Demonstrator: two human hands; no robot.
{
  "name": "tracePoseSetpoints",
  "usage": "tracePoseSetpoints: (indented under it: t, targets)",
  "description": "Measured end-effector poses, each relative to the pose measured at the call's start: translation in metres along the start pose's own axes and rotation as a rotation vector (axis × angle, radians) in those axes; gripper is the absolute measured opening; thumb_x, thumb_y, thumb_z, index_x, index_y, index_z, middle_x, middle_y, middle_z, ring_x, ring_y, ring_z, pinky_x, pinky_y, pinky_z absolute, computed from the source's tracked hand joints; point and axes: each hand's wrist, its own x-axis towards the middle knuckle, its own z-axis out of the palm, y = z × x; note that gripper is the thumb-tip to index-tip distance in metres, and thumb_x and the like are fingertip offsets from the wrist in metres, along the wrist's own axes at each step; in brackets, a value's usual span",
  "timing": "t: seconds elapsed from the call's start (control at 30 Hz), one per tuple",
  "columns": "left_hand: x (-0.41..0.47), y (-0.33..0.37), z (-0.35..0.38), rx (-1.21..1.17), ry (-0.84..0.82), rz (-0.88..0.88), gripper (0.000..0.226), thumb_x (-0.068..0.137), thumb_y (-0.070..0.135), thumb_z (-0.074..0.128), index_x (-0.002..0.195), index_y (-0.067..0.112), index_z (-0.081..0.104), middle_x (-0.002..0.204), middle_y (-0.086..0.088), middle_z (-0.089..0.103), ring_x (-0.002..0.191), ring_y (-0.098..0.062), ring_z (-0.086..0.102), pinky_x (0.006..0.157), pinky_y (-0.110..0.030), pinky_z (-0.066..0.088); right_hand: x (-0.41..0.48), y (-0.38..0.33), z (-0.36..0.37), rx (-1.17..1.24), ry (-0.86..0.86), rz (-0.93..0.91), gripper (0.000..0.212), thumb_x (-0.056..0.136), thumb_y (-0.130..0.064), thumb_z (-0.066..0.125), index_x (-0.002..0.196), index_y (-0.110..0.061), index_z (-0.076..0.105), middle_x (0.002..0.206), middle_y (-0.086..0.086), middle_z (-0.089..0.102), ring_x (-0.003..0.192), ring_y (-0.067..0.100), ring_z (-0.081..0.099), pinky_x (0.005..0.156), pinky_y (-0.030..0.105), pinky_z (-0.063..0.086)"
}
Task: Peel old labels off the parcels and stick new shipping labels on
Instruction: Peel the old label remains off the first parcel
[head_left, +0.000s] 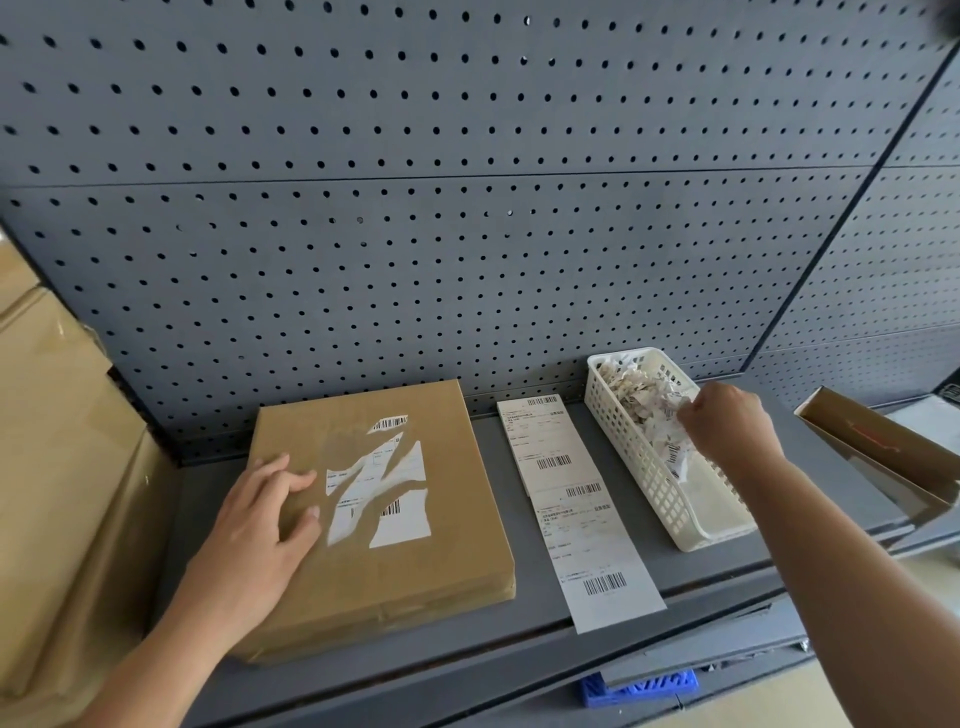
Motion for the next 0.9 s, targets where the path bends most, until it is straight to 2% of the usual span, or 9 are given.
tracePoseSetpoints:
  t: [0.1,0.2,0.3,0.47,0.6,0.77,0.9]
  targets:
    - [0.0,0.0,0.001,0.0,0.004,0.0,0.036,0.1,0.033,0.054,0.136,0.029,0.052,0.159,0.013,0.027,0.151,-0.006,0.017,0.11,-0.04,0.036,0.005,0.001,0.003,0.064,-0.006,0.029,0.021,0.09,-0.023,0.058,0.079,-0.005,0.063,0.067,0.01,0.067,0.064,0.028,0.067,0.061,0.044,0.061]
    - [0.0,-0.002,0.002,-0.002,0.015,0.01,0.034,0.1,0.033,0.055,0.133,0.03,0.053,0.158,0.013,0.029,0.149,-0.006,0.021,0.104,-0.038,0.037,-0.001,-0.004,0.005,0.086,0.044,0.033,0.009,0.091,-0.025,0.06,0.091,-0.017,0.057,0.08,0.008,0.063,0.067,0.028,0.063,0.057,0.033,0.052]
    - [0.001,-0.003,0.002,-0.003,0.021,0.014,0.032,0.1,0.033,0.055,0.132,0.032,0.053,0.156,0.015,0.03,0.148,-0.005,0.022,0.101,-0.036,0.035,-0.003,-0.004,0.01,-0.008,0.071,0.017,0.001,0.093,-0.027,0.056,0.092,-0.026,0.056,0.078,0.002,0.062,0.065,0.024,0.061,0.058,0.03,0.05]
    - [0.0,-0.002,0.002,0.01,0.016,0.012,0.034,0.1,0.033,0.054,0.134,0.031,0.052,0.158,0.014,0.029,0.148,-0.005,0.02,0.104,-0.037,0.036,-0.005,0.0,0.018,-0.09,0.163,-0.111,0.011,0.095,-0.02,0.057,0.092,-0.027,0.064,0.098,0.002,0.063,0.074,0.025,0.057,0.057,0.029,0.041]
    - [-0.001,0.001,0.001,0.01,0.012,0.003,0.035,0.1,0.033,0.054,0.135,0.03,0.052,0.158,0.013,0.029,0.149,-0.006,0.02,0.109,-0.041,0.037,-0.006,0.002,0.021,-0.097,0.145,-0.119,0.019,0.094,-0.014,0.052,0.091,-0.021,0.069,0.093,0.003,0.061,0.075,0.026,0.056,0.057,0.03,0.041]
    - [0.0,0.001,0.0,0.011,0.004,0.006,0.036,0.1,0.034,0.054,0.136,0.029,0.052,0.159,0.012,0.029,0.15,-0.008,0.02,0.106,-0.041,0.038,-0.008,0.001,0.018,-0.072,0.16,-0.136,0.028,0.097,-0.025,0.047,0.091,-0.017,0.073,0.096,0.004,0.061,0.076,0.026,0.057,0.058,0.031,0.046]
    - [-0.001,0.001,0.001,0.011,0.009,0.003,0.035,0.1,0.033,0.054,0.135,0.03,0.052,0.158,0.013,0.029,0.149,-0.006,0.019,0.104,-0.04,0.038,-0.017,-0.008,0.009,-0.012,0.258,-0.168,0.027,0.097,-0.028,0.047,0.099,-0.02,0.073,0.104,0.005,0.063,0.081,0.027,0.058,0.061,0.032,0.046]
